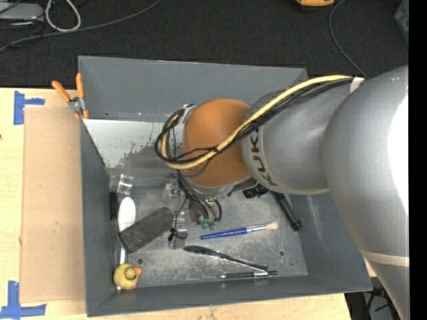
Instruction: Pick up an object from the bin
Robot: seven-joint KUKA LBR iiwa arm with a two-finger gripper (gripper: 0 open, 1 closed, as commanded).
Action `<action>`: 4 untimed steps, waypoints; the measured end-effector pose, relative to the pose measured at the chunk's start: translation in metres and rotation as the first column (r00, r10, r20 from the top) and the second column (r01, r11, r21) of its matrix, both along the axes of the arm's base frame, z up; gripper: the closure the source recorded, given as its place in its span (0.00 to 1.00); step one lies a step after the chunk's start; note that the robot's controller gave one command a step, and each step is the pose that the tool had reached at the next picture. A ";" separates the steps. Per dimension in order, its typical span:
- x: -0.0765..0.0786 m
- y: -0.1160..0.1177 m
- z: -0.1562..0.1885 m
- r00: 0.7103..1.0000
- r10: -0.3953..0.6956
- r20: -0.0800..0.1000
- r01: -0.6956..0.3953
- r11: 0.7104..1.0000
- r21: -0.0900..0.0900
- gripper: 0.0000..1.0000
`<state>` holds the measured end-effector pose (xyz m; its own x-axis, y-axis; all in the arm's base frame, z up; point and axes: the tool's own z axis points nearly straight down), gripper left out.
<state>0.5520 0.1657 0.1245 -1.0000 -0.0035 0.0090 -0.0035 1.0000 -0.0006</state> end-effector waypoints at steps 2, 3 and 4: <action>0.004 0.015 -0.036 0.978 0.209 0.009 -0.209 0.978 0.002 0.00; 0.006 0.023 0.008 0.967 0.253 0.004 -0.253 0.967 0.003 0.00; 0.009 0.030 0.000 0.882 0.471 0.007 -0.471 0.882 0.004 0.00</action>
Offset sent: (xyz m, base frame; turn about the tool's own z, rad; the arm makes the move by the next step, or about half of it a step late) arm 0.0021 0.0221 -0.0545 -0.2957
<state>0.5607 0.1954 0.1245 -0.8802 -0.4746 0.0021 -0.4745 0.8802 0.0034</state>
